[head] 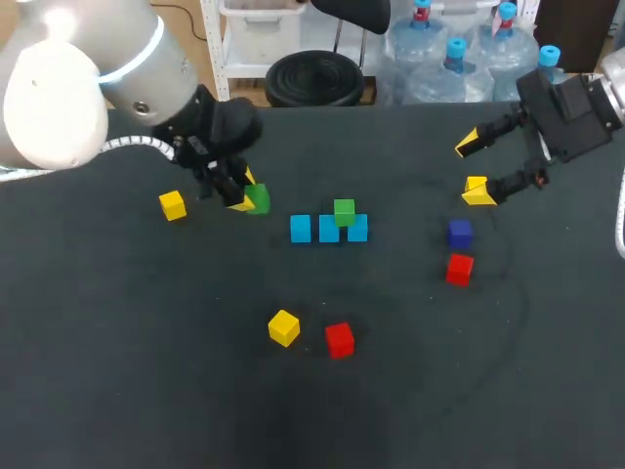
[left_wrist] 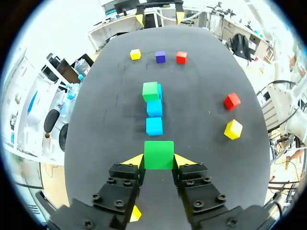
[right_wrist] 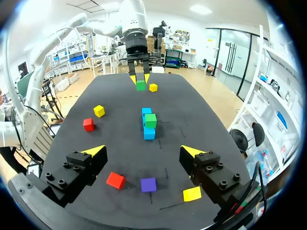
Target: Place the blue cubes, place green cubes on the blue cubes, place the yellow cubes on the green cubes, then place the red cubes on the yellow cubes, and place purple cube on the red cubes.
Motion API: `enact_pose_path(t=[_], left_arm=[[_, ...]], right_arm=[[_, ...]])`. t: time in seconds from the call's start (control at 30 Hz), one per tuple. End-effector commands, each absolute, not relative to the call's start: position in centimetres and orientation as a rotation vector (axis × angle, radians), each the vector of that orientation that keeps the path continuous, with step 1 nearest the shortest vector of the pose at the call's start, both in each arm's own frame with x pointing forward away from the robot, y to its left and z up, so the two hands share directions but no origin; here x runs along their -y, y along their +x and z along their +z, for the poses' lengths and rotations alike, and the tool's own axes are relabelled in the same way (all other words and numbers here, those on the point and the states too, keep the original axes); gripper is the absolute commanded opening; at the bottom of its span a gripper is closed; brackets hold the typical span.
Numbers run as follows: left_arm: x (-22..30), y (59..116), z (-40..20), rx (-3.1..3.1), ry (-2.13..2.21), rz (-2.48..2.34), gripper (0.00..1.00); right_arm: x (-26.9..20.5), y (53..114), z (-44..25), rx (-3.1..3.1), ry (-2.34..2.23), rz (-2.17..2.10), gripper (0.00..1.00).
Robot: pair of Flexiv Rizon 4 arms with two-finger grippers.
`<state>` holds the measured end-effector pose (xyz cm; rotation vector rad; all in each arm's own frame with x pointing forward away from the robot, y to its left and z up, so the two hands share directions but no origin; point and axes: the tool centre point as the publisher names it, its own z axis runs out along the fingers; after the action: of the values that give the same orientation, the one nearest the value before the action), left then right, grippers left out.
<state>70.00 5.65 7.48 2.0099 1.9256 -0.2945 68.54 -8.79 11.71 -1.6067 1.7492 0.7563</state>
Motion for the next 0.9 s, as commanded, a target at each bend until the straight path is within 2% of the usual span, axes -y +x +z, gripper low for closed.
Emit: enact_pose_path(t=[0.03, 0.9], left_arm=[[-4.3, 70.8, 6.8, -1.946, 2.019, -0.296, 0.00], [0.1, 71.7, 4.4, -1.941, 2.132, -0.307, 0.00]], right_arm=[[8.8, 68.6, 11.7, -1.747, -1.606, 0.757, 1.00], [8.8, 68.6, 11.7, -1.747, -1.606, 0.757, 1.00]])
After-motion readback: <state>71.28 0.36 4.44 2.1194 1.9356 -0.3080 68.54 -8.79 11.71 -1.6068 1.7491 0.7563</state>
